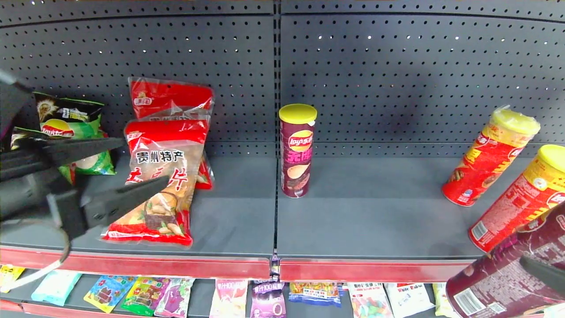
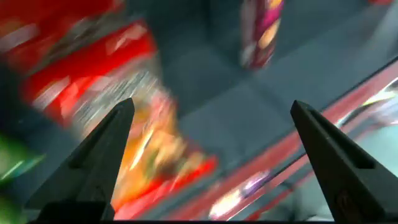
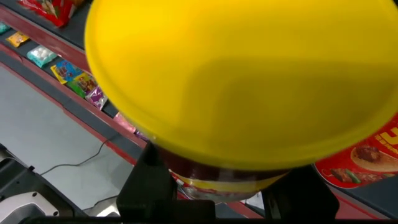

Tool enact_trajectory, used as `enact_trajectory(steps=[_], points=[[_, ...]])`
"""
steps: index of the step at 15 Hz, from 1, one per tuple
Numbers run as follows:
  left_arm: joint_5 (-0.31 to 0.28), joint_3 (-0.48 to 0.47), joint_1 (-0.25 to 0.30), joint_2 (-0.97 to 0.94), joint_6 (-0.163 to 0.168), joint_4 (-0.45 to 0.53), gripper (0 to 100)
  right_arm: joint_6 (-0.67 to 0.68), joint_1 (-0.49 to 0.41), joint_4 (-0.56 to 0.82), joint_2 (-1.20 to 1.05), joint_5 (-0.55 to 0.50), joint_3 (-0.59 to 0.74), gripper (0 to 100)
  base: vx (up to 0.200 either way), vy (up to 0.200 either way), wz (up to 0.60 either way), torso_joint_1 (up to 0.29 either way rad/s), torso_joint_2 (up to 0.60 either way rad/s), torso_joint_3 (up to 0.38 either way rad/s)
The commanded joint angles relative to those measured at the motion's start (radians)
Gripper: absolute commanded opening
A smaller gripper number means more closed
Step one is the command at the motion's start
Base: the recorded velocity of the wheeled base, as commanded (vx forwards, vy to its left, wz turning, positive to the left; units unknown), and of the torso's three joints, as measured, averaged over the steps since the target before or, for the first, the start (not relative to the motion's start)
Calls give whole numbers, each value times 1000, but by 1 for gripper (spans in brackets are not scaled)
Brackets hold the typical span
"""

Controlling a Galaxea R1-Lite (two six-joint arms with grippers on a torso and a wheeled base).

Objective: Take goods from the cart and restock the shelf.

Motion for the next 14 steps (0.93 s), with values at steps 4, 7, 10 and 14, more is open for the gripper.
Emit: enact_trajectory(steps=[4,7,10,14], points=[[-135,-385,-138,611,-88,-163,100,1,-1,0,9,-1,-1,0,0,0,0,0,0,0],[-137,-463,-143,692,-88,-166,100,2,-1,0,7,-1,-3,0,0,0,0,0,0,0],[-140,-497,-143,763,-12,-205,100,2,-1,0,6,-1,-1,0,0,0,0,0,0,0],[-154,-537,-147,814,-8,-228,100,2,-1,0,4,-1,-1,0,0,0,0,0,0,0]])
